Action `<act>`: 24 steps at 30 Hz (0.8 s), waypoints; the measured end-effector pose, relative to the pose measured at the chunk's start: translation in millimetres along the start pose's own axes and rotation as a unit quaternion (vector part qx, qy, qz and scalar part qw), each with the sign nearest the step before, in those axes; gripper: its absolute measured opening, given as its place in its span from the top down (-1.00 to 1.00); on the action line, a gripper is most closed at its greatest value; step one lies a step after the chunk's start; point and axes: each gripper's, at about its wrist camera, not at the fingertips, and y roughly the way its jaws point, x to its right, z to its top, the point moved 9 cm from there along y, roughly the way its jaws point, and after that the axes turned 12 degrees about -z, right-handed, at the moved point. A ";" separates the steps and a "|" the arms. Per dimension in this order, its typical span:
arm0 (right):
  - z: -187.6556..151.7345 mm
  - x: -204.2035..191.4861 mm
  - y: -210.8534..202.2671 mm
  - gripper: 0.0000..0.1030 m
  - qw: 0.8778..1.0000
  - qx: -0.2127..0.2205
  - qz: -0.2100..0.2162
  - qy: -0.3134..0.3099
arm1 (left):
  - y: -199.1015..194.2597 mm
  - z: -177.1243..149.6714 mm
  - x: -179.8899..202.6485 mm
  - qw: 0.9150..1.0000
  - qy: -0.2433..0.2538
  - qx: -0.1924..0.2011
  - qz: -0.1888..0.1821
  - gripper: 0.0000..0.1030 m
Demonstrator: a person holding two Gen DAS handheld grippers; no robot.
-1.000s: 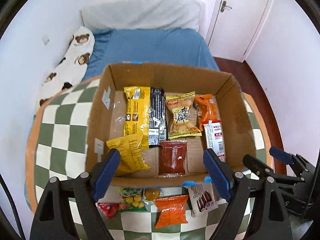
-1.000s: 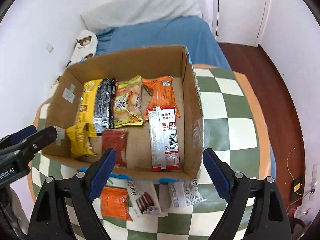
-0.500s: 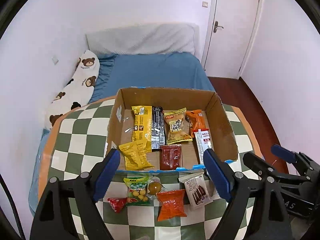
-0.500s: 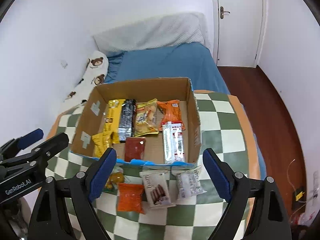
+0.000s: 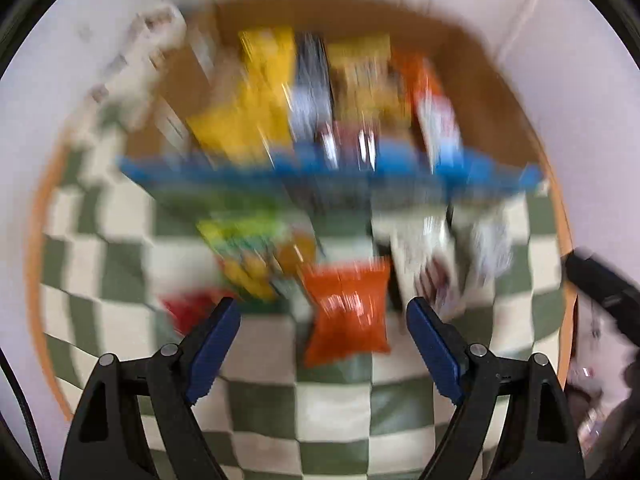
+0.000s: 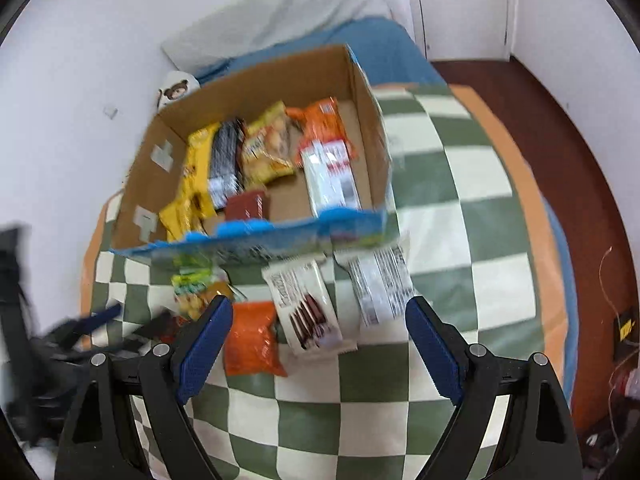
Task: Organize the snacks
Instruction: 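Move both tools back to the snacks on the blanket, then grasp orange chip bag with left tool while right tool grasps Franzzi cookie pack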
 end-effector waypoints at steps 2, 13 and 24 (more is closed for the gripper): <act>-6.0 4.6 9.7 -0.57 1.000 -0.007 0.001 -0.001 | 40.7 -14.3 0.4 0.998 -0.021 -0.054 -0.029 -0.65; -18.1 -18.5 71.6 -0.56 0.997 -0.064 -0.008 -0.053 | 90.8 -33.8 -11.6 0.994 -0.062 -0.074 -0.044 0.01; -44.5 -75.5 159.7 -0.20 0.976 -0.123 -0.068 -0.164 | 84.4 -94.7 -41.1 0.992 -0.079 -0.098 -0.030 0.01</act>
